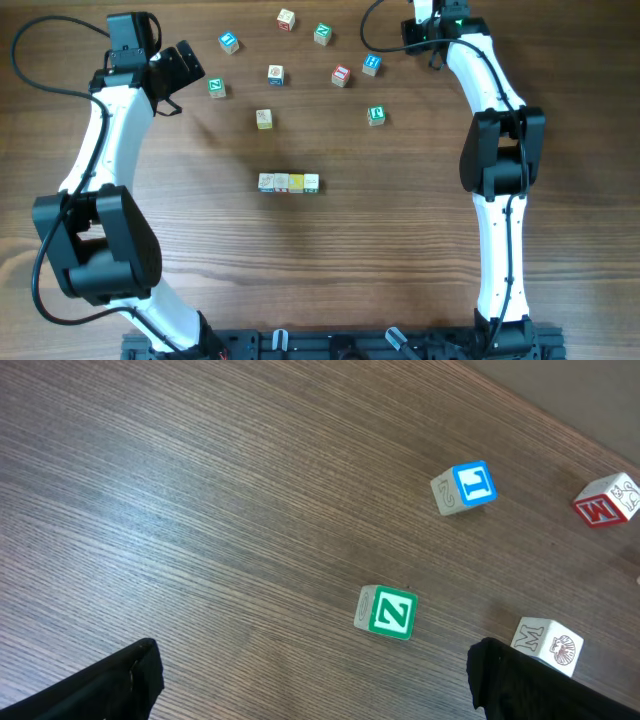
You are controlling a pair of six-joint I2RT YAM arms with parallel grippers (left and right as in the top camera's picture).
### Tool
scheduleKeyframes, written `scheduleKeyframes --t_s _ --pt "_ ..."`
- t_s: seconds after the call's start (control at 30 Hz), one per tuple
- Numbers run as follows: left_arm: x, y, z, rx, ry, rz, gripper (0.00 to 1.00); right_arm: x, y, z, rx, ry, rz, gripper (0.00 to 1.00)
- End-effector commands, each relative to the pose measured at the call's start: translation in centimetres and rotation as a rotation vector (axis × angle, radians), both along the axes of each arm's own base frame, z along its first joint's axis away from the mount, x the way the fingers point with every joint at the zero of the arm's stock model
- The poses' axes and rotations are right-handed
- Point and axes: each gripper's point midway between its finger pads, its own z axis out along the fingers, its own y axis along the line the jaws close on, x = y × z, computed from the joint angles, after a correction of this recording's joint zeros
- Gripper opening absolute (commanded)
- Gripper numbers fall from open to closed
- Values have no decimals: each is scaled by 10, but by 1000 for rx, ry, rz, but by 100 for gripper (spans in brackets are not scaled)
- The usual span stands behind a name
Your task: Form a horizontal line
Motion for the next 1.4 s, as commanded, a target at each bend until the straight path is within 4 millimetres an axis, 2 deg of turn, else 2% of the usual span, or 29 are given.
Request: scheduleKeyframes --t_s 0.0,0.03,0.07,0.1,0.17,0.23,0.3,0.33,0.37,0.4,0.43,0.53,0.6,0.63,0.7,0.77,0.8,0.87,0.93,1.03,1.17,1.23,1.37 --pt "1 -1 2 3 -7 -6 100 -1 5 -6 12 9 13 47" --pt "1 -1 2 3 -7 -6 100 -1 5 -4 12 6 13 46" --pt "1 -1 2 3 -7 -6 100 -1 5 -1 12 3 13 38" --pt "1 -1 2 3 -7 -6 100 -1 5 1 13 2 13 36" --pt "1 -1 2 3 -7 -6 100 -2 5 1 12 7 13 36" --pt "1 -1 2 3 -7 -6 100 -4 4 -1 11 21 13 42" --pt "1 -1 2 3 -7 -6 100 -4 4 0 11 17 13 40" --pt "1 -1 2 3 -7 -6 100 -2 5 8 12 2 13 39" --pt "1 -1 2 3 -7 -6 100 1 5 22 15 -25 13 38" --pt "1 -1 2 3 -7 -6 100 4 5 47 18 -66 13 35" --pt "1 -1 2 3 -7 -6 100 4 5 63 21 -91 13 34" --pt "1 -1 2 3 -7 -6 100 -1 5 120 27 -155 14 33" --pt "1 -1 2 3 -7 -6 100 -20 3 162 30 -160 11 32" --pt "1 -1 2 3 -7 -6 100 -28 2 173 43 -148 -2 31" --pt "1 -1 2 3 -7 -6 100 -57 0 189 91 -64 -60 31" --pt "1 -1 2 3 -7 -6 100 -87 6 185 152 65 -73 31" --pt "1 -1 2 3 -7 -6 100 -100 11 178 187 132 -73 31" --pt "1 -1 2 3 -7 -6 100 -140 23 159 276 340 -102 31" --pt "1 -1 2 3 -7 -7 100 -175 22 146 297 511 -177 31" --pt "1 -1 2 3 -7 -7 100 -207 27 139 275 647 -202 30" --pt "1 -1 2 3 -7 -7 100 -237 47 137 234 752 -171 28" --pt "1 -2 2 3 -7 -8 100 -243 67 137 224 763 -152 25" --pt "1 -2 2 3 -7 -8 100 -260 108 136 189 779 -94 25"
